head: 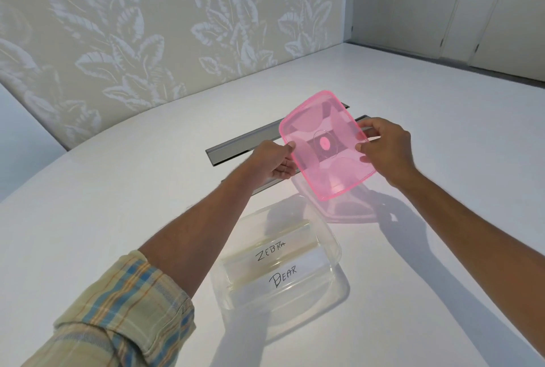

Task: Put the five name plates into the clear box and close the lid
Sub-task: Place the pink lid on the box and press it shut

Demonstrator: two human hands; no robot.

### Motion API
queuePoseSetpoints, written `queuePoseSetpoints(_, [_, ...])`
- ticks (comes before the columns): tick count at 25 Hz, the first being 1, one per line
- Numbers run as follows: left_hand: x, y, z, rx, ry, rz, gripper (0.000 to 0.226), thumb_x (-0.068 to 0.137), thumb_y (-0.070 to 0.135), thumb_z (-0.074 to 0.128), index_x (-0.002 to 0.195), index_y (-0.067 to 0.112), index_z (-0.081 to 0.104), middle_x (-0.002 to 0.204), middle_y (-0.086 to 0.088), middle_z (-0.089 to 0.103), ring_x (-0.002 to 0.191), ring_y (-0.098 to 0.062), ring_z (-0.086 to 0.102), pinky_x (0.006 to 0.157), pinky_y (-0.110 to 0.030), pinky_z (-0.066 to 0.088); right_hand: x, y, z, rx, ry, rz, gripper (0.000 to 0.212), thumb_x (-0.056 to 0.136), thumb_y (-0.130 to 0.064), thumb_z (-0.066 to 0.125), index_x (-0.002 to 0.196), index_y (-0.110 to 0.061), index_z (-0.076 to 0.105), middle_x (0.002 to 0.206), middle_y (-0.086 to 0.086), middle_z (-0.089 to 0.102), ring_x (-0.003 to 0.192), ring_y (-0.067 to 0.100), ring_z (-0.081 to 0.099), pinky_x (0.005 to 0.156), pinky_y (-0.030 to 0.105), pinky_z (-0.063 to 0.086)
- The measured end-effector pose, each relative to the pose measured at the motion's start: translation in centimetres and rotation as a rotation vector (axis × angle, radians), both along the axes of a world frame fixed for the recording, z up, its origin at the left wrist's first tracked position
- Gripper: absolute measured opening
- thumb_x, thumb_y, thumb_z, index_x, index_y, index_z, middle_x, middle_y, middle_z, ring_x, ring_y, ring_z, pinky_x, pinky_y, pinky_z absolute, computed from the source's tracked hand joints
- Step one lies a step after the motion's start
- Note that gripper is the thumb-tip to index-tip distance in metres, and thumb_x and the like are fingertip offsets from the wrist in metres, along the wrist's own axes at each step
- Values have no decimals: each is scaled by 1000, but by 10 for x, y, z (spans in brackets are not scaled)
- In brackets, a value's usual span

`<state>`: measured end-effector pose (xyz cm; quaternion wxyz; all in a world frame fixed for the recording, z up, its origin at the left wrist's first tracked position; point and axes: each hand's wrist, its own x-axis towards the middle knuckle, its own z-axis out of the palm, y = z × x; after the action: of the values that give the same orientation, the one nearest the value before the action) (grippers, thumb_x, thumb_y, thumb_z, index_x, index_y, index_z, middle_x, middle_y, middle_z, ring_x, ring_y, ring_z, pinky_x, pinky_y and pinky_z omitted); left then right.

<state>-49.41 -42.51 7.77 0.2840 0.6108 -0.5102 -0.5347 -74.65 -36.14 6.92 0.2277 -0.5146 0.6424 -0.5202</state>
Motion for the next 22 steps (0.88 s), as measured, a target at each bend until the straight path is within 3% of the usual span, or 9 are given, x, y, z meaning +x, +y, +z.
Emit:
queuePoseSetpoints(3, [19, 23, 19, 37, 160, -1, 80, 102, 68, 45, 112, -8, 68, 99, -23, 76, 87, -34, 76, 79, -41, 66, 14, 19, 28, -122, 3, 66, 50, 78, 9, 76, 111, -28, 78, 97, -3, 78, 82, 24, 75, 73, 48, 67])
queuePoseSetpoints(7, [52, 51, 41, 150, 428, 10, 111, 91, 88, 19, 121, -9, 67, 120, -27, 75, 99, -35, 78, 83, -44, 66, 36, 46, 57, -315, 130, 171, 48, 85, 5, 74, 118, -28, 77, 105, -13, 78, 85, 15, 74, 84, 32, 63])
queuePoseSetpoints(12, [88, 87, 56, 194, 702, 93, 118, 84, 92, 33, 133, -11, 61, 127, -29, 71, 109, -40, 75, 88, -47, 65, 53, 80, 69, -546, 379, 299, 46, 86, 9, 65, 118, -21, 78, 115, -10, 77, 106, 8, 71, 94, 28, 57])
queuePoseSetpoints(14, [99, 103, 62, 188, 786, 112, 102, 92, 80, 47, 132, -13, 60, 125, -29, 72, 104, -39, 76, 87, -44, 66, 58, 91, 67, -580, 447, 340, 43, 90, 9, 64, 117, -21, 78, 115, -10, 77, 107, 8, 71, 95, 28, 55])
queuePoseSetpoints(16, [106, 118, 67, 165, 815, 170, 64, 101, 47, 64, 131, -9, 61, 107, -25, 76, 85, -32, 80, 73, -38, 68, 63, 101, 63, -601, 519, 381, 40, 91, 10, 67, 116, -19, 80, 116, -8, 78, 108, 13, 72, 98, 23, 53])
queuePoseSetpoints(18, [111, 131, 68, 161, 790, 247, 34, 101, 16, 65, 131, 0, 60, 99, -16, 76, 72, -25, 78, 64, -34, 68, 68, 109, 60, -619, 583, 417, 37, 88, 10, 74, 113, -17, 81, 116, -6, 79, 110, 16, 73, 100, 21, 49])
queuePoseSetpoints(20, [117, 141, 65, 136, 765, 290, 34, 101, 5, 60, 135, 0, 62, 119, -15, 75, 83, -24, 76, 68, -34, 68, 70, 115, 60, -583, 605, 480, 34, 82, -6, 88, 113, -17, 80, 117, -6, 78, 115, 16, 71, 104, 31, 48])
queuePoseSetpoints(22, [124, 150, 59, 106, 728, 328, 32, 101, 3, 59, 132, -1, 64, 123, -14, 72, 90, -24, 74, 71, -35, 66, 70, 120, 59, -452, 522, 537, 45, 78, -38, 91, 118, -23, 79, 123, -13, 76, 125, 5, 65, 109, 23, 42])
